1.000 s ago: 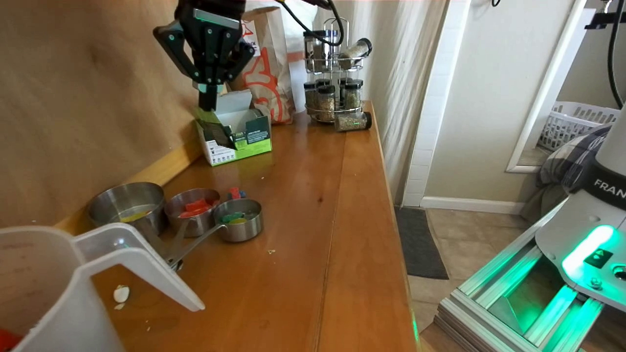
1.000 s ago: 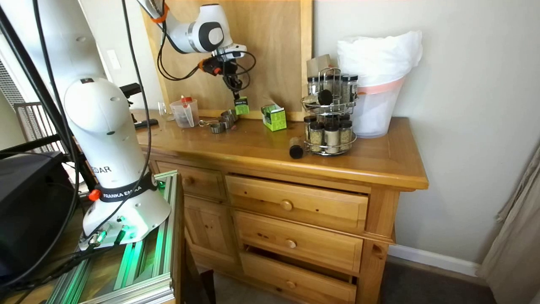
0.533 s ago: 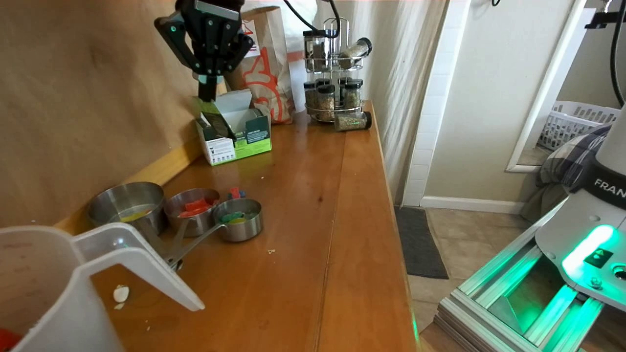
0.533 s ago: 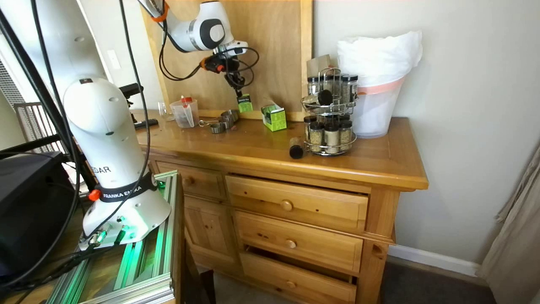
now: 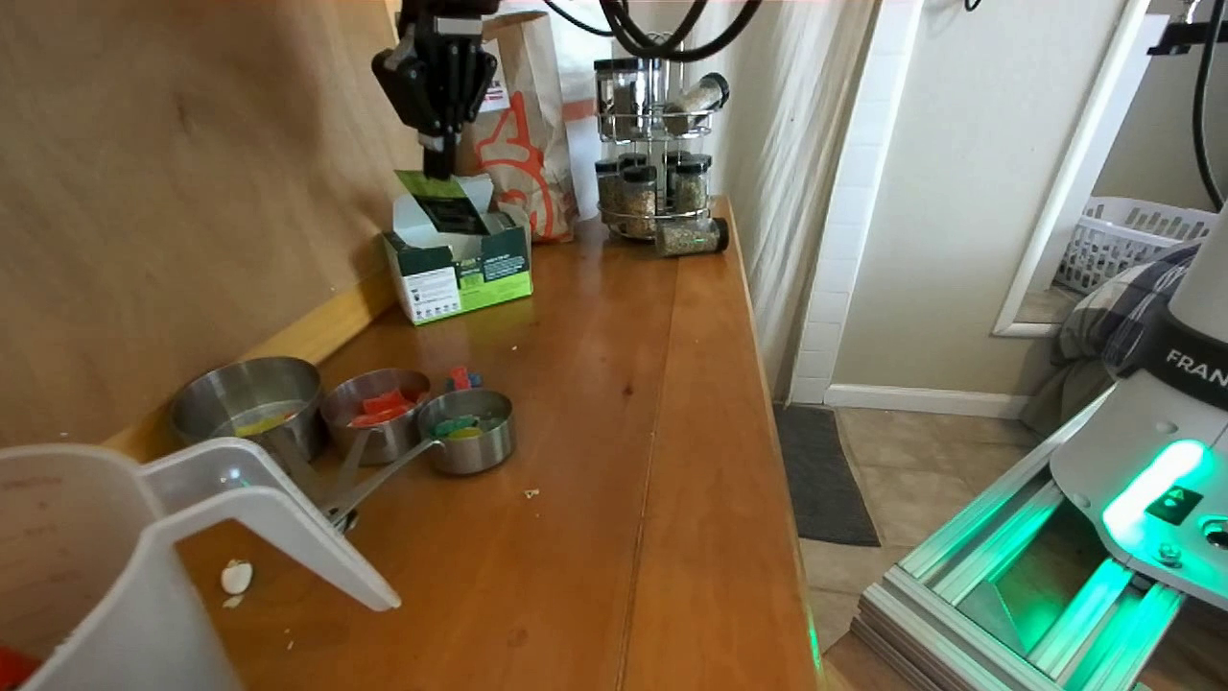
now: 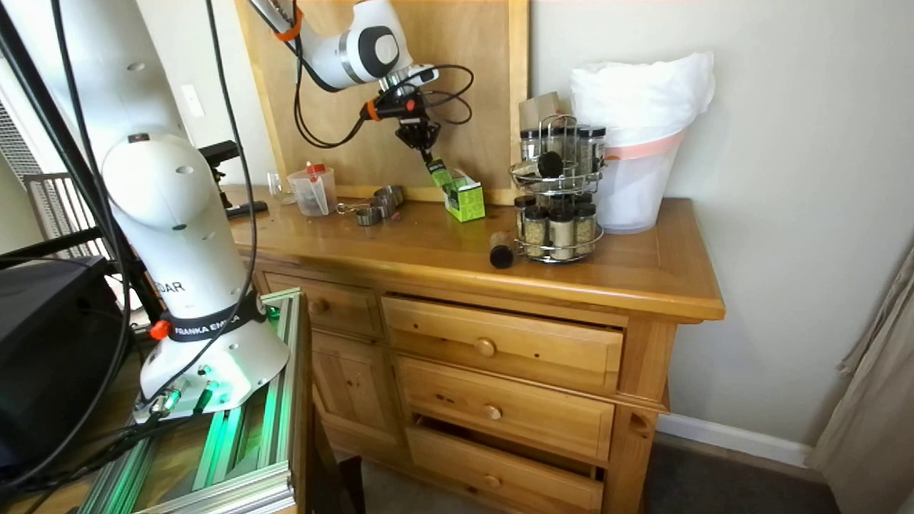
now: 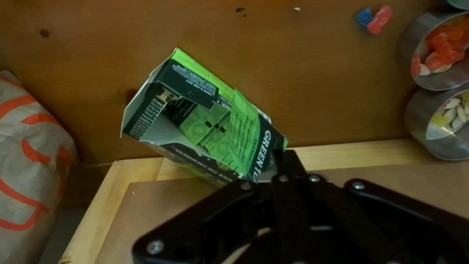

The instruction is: Put the green object into the box

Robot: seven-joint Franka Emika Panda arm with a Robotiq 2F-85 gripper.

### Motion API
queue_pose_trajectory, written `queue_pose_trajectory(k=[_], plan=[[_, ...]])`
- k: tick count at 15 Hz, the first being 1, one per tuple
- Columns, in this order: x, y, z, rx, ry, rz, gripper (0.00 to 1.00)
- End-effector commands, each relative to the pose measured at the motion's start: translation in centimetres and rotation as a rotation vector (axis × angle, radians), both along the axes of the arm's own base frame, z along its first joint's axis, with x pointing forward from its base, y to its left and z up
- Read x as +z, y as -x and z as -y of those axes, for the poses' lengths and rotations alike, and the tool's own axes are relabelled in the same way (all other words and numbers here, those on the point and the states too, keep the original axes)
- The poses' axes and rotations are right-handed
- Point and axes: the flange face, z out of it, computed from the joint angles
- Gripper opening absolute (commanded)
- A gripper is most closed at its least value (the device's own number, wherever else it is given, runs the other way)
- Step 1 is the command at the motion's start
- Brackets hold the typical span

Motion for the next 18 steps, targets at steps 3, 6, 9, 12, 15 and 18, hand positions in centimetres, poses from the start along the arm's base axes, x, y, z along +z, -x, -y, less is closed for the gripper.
queue_pose_trajectory(k=[3, 6, 9, 12, 15, 18], plan=[[0.5, -2.3, -1.0, 0.159, 0.075, 0.043, 0.0], [-0.3, -3.1, -0.8, 0.185, 0.144, 0.052, 0.0], [-0.9, -4.1, -0.6, 0.185, 0.186, 0.076, 0.14], [-1.1, -4.9, -0.6, 0.169, 0.191, 0.089, 0.4], [-0.7, -4.2, -1.1, 0.139, 0.158, 0.019, 0.6], [0.5, -0.9, -3.4, 0.145, 0.022, -0.128, 0.82]])
